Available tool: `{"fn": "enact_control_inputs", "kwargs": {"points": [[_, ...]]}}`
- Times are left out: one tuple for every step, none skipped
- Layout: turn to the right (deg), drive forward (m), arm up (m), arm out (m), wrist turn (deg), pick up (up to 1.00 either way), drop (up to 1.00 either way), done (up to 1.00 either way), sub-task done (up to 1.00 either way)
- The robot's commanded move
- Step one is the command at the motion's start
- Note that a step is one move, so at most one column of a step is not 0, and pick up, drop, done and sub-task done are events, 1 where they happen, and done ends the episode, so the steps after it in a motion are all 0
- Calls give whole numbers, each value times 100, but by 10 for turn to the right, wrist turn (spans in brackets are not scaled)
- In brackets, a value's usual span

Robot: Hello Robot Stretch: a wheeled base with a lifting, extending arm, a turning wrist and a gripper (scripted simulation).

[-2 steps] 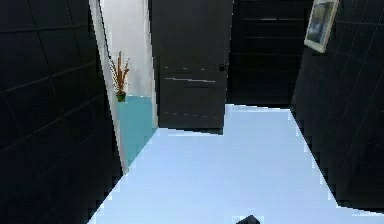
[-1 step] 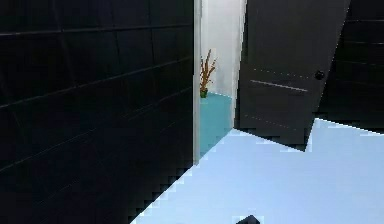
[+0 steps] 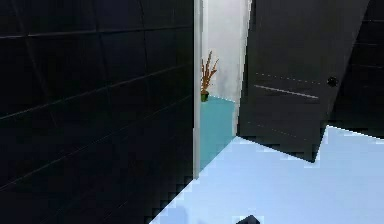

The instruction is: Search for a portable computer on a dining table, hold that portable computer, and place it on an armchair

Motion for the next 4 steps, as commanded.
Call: {"fn": "enact_control_inputs", "kwargs": {"points": [[-450, 0, 0, 0, 0, 0, 0, 0, 0], [-60, 0, 0, 0, 0, 0, 0, 0, 0], [0, 40, 0, 0, 0, 0, 0, 0, 0], [-30, 0, 0, 0, 0, 0, 0, 0, 0]]}}
